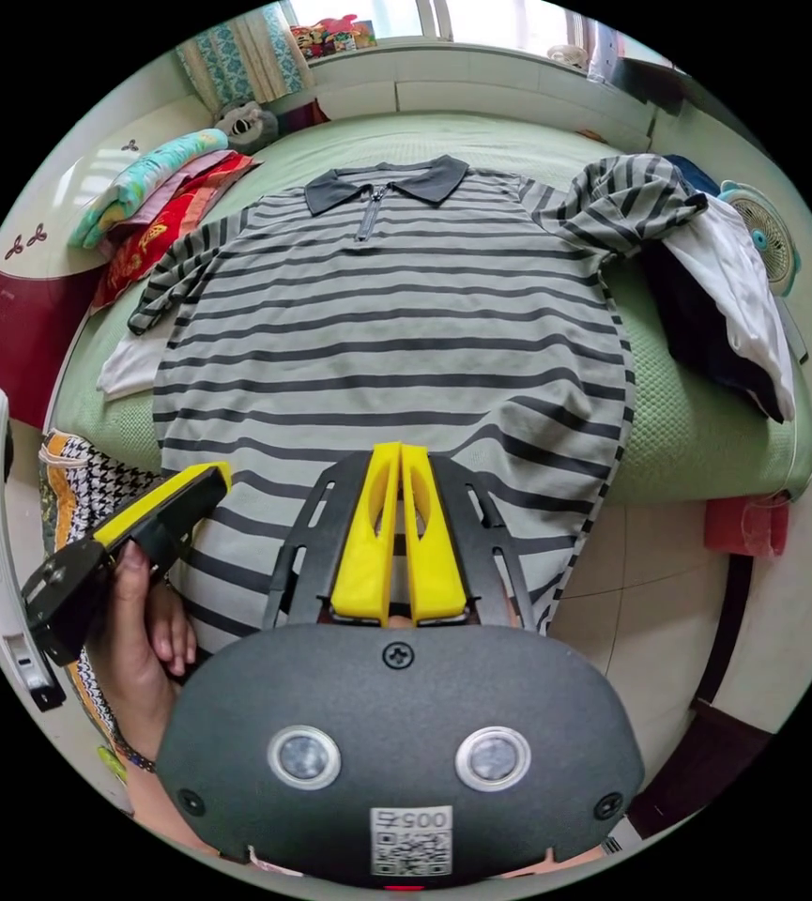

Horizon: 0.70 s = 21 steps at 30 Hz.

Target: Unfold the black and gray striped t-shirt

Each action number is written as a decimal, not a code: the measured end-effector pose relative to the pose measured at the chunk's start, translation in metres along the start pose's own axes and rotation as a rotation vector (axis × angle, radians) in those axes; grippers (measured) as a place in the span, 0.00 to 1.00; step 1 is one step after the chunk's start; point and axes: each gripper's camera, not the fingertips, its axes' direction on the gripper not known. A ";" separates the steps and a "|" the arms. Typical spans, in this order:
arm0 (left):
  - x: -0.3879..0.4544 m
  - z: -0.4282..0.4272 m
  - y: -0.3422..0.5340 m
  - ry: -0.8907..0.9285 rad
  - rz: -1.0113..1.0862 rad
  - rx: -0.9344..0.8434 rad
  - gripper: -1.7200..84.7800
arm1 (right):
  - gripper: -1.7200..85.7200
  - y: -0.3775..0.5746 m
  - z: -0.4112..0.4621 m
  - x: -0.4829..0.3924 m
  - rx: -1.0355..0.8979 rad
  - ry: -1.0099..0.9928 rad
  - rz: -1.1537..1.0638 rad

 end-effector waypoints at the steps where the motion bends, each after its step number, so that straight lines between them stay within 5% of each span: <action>1: 0.000 0.000 0.000 0.000 -0.001 0.000 0.01 | 0.01 0.000 0.000 0.000 0.000 -0.002 0.001; 21: -0.001 0.004 -0.003 -0.057 0.043 0.004 0.01 | 0.01 -0.005 0.004 -0.002 0.000 0.000 -0.001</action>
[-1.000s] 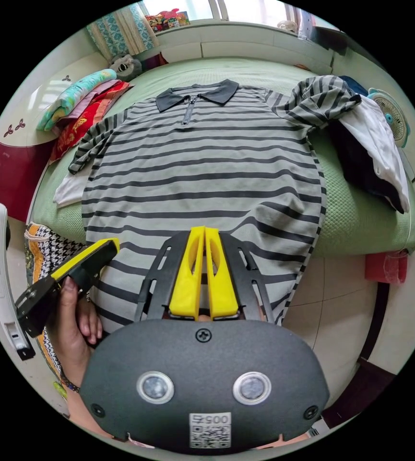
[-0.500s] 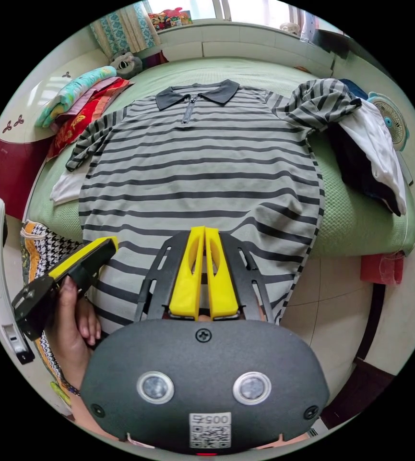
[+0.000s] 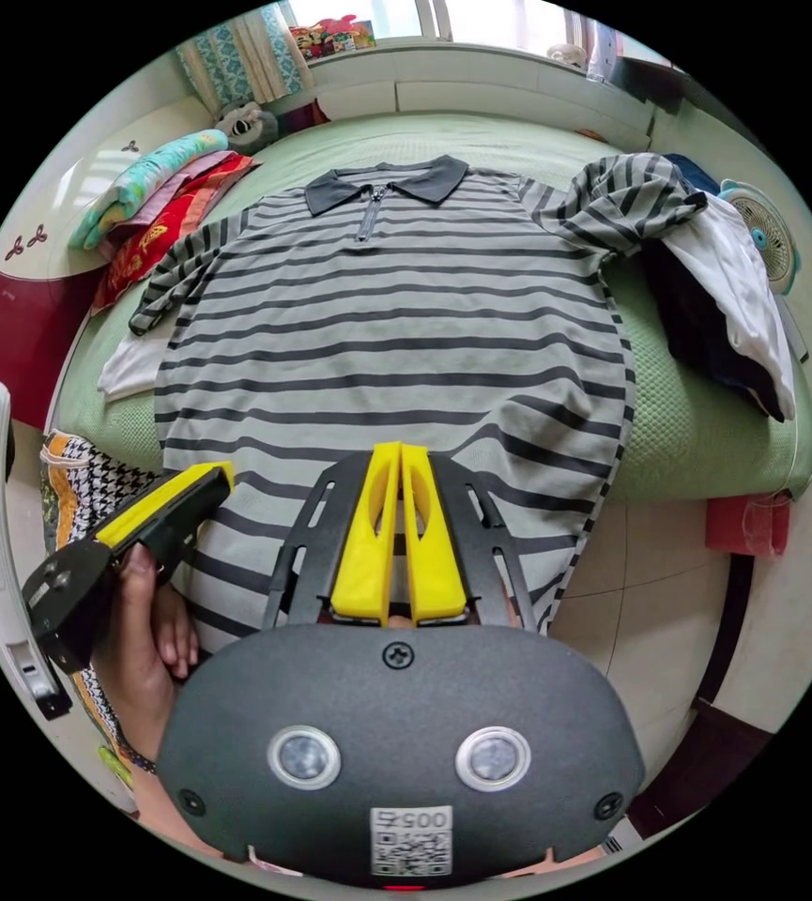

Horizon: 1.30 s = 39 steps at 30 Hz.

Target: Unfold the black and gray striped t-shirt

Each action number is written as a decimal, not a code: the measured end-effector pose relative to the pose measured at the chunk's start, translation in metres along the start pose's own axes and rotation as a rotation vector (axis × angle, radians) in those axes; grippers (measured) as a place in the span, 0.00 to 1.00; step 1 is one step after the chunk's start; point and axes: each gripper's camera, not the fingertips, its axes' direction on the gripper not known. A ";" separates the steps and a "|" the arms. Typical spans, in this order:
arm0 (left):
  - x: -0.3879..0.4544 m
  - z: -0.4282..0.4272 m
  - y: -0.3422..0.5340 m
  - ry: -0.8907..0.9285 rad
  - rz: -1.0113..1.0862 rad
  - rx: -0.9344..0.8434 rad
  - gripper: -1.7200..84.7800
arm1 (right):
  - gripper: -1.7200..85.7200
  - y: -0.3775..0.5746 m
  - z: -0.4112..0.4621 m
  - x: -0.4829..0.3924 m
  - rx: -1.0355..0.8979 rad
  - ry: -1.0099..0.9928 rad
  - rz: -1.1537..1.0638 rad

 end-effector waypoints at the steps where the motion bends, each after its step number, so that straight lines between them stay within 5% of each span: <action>1: 0.000 0.000 0.000 -0.004 0.003 0.001 0.01 | 0.01 -0.001 0.000 -0.001 -0.001 0.003 -0.002; 15: -0.012 0.001 -0.002 0.048 0.033 0.005 0.01 | 0.01 -0.009 0.005 -0.004 -0.025 0.046 -0.017; 39: -0.021 0.009 -0.013 0.082 0.075 -0.010 0.02 | 0.01 -0.011 0.012 0.021 -0.058 -0.168 0.046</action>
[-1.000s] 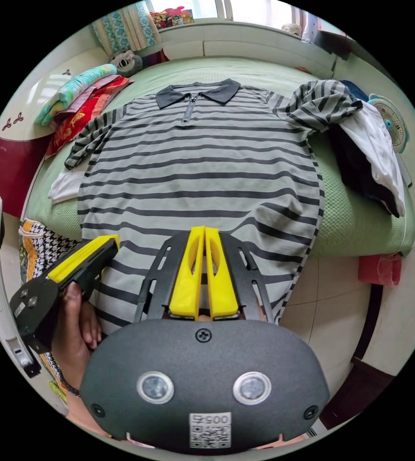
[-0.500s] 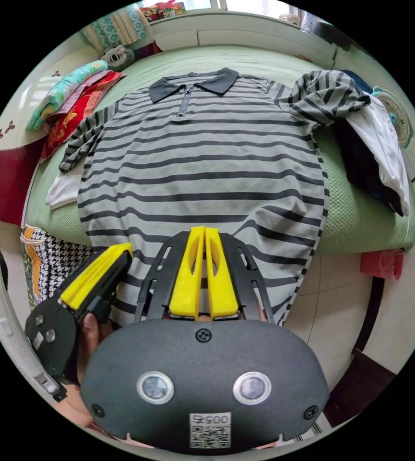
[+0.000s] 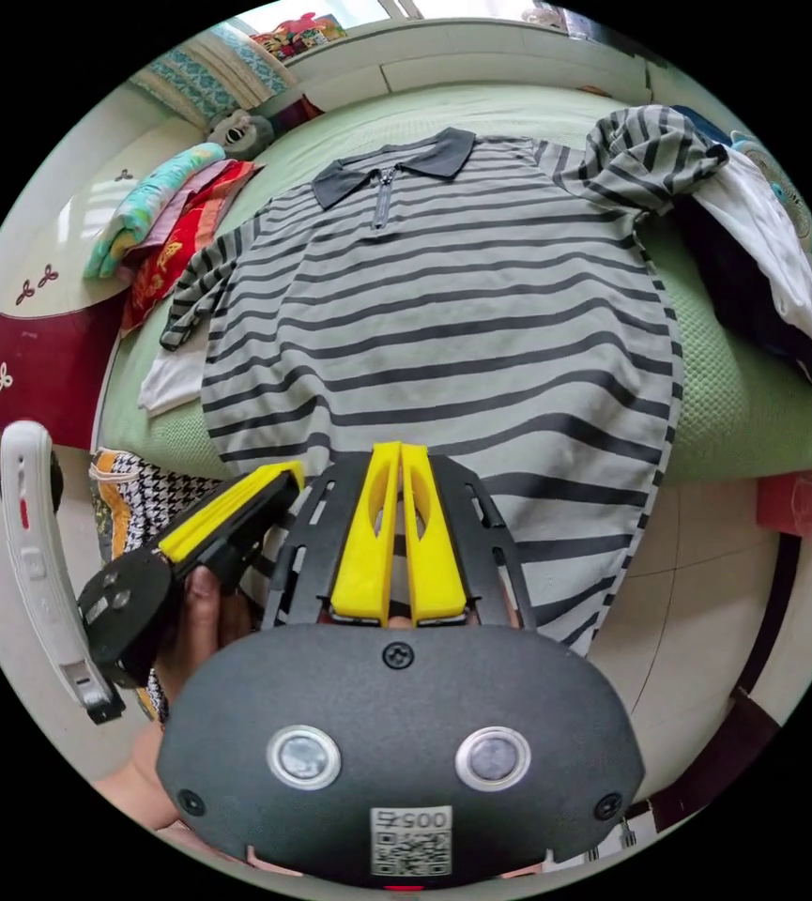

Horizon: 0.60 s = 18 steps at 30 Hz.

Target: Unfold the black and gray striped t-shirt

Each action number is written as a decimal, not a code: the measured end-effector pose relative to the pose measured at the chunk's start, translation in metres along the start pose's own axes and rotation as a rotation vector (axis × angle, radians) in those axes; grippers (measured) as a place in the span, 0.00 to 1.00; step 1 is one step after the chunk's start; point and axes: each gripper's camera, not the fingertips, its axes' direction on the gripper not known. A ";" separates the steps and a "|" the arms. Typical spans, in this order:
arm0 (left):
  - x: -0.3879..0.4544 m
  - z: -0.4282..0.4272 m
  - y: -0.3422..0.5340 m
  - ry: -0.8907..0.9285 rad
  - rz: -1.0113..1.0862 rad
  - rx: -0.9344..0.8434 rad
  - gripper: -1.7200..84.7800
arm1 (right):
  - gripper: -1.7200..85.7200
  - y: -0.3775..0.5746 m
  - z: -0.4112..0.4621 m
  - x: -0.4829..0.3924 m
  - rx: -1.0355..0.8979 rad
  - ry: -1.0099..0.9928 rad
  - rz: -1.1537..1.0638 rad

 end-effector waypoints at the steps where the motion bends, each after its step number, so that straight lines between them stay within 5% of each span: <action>1: 0.000 0.000 0.000 0.001 -0.006 0.002 0.02 | 0.00 0.000 0.000 0.002 0.001 0.009 -0.014; 18: -0.003 0.003 -0.011 -0.038 -0.015 0.003 0.02 | 0.00 0.019 0.000 -0.023 0.084 0.121 -0.179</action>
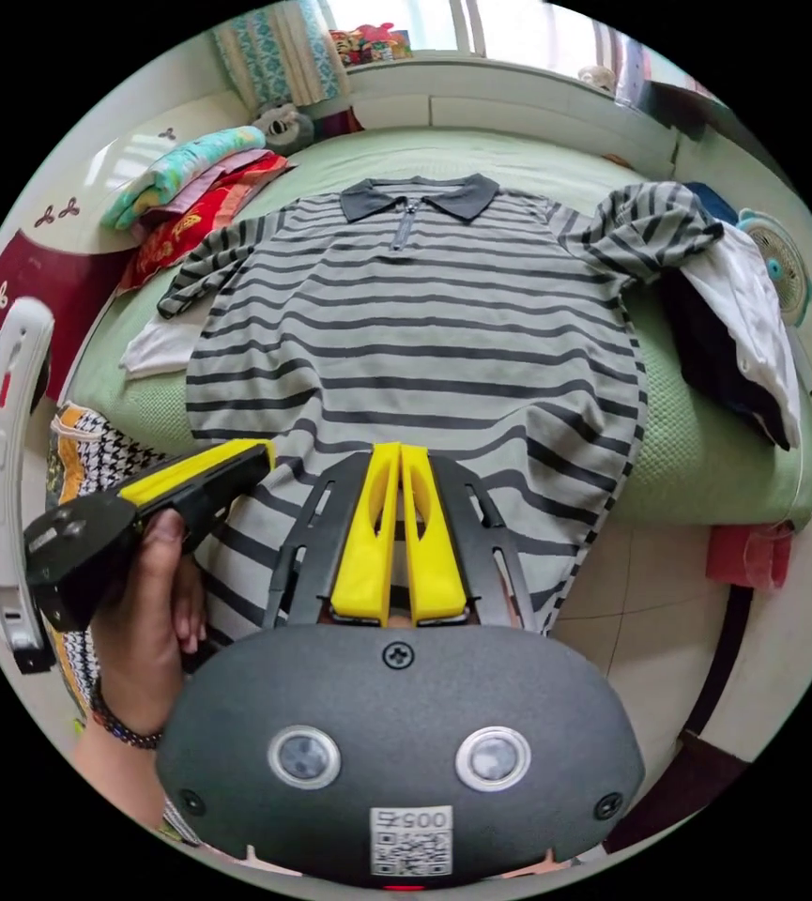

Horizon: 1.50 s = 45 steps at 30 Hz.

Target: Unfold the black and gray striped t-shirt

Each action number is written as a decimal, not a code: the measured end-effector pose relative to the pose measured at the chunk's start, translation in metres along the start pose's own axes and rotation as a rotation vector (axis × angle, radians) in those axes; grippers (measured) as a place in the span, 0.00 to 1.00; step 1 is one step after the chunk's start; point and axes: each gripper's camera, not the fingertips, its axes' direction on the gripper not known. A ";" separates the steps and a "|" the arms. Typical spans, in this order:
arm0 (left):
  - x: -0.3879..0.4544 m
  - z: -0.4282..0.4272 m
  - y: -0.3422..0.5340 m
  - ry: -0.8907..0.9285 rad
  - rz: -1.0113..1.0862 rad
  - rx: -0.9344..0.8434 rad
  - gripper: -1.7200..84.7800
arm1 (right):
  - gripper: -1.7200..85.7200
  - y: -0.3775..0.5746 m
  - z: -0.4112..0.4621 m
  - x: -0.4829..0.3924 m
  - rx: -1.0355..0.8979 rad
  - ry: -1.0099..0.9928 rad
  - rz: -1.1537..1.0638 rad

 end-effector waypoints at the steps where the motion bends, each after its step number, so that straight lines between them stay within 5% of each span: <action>1: 0.001 0.000 0.000 -0.008 0.001 0.001 0.02 | 0.00 0.000 0.000 -0.002 0.001 0.002 -0.007; 34: -0.012 0.009 -0.036 -0.004 -0.047 -0.023 0.02 | 0.01 -0.026 0.005 -0.004 -0.056 -0.031 -0.020; 45: -0.027 0.005 -0.016 0.148 -0.089 -0.054 0.02 | 0.00 -0.008 -0.011 -0.011 -0.064 -0.001 -0.020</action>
